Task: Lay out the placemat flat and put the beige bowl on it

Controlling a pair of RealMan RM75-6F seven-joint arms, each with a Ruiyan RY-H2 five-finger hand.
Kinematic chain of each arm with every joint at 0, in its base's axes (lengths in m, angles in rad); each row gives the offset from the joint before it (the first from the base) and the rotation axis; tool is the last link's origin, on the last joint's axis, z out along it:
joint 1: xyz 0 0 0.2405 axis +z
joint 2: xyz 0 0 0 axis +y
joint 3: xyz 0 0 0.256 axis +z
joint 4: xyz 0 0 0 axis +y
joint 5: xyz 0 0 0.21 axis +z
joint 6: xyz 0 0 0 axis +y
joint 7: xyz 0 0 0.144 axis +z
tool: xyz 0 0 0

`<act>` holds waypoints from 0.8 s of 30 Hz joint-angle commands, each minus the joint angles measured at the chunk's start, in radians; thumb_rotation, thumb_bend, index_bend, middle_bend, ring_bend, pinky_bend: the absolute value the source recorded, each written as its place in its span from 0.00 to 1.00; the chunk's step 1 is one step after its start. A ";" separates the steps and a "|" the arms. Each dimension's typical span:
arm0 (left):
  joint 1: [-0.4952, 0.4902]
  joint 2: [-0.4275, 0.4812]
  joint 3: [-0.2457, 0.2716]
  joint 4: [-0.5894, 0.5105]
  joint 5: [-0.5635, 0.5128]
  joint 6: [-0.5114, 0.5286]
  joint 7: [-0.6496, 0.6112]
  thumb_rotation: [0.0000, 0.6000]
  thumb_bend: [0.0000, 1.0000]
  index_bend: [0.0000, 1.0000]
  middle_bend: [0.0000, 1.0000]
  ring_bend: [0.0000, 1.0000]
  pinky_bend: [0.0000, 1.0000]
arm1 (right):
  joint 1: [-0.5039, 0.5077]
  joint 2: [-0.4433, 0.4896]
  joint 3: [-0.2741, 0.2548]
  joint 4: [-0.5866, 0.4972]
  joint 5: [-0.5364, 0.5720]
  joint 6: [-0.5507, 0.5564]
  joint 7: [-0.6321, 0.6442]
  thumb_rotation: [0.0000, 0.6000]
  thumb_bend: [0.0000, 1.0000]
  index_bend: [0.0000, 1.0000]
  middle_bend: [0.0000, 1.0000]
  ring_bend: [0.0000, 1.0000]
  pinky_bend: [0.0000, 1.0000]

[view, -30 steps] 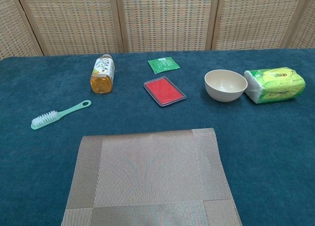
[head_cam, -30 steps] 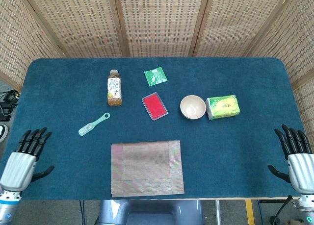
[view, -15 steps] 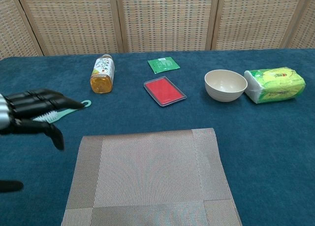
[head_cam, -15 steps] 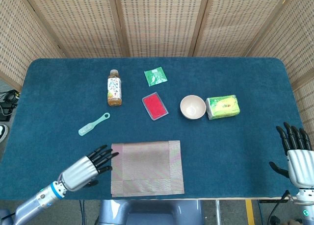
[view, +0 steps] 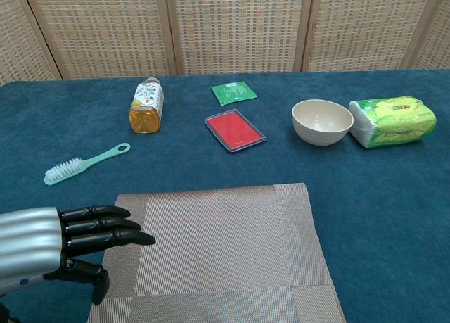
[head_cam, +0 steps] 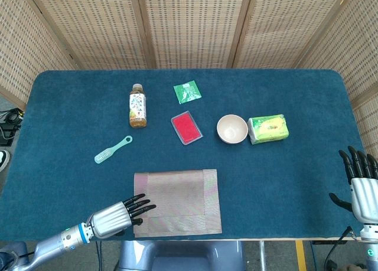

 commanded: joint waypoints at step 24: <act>-0.075 -0.112 0.036 0.043 -0.079 -0.062 0.018 1.00 0.10 0.44 0.00 0.00 0.00 | 0.004 0.008 0.005 0.008 0.017 -0.012 0.024 1.00 0.00 0.02 0.00 0.00 0.00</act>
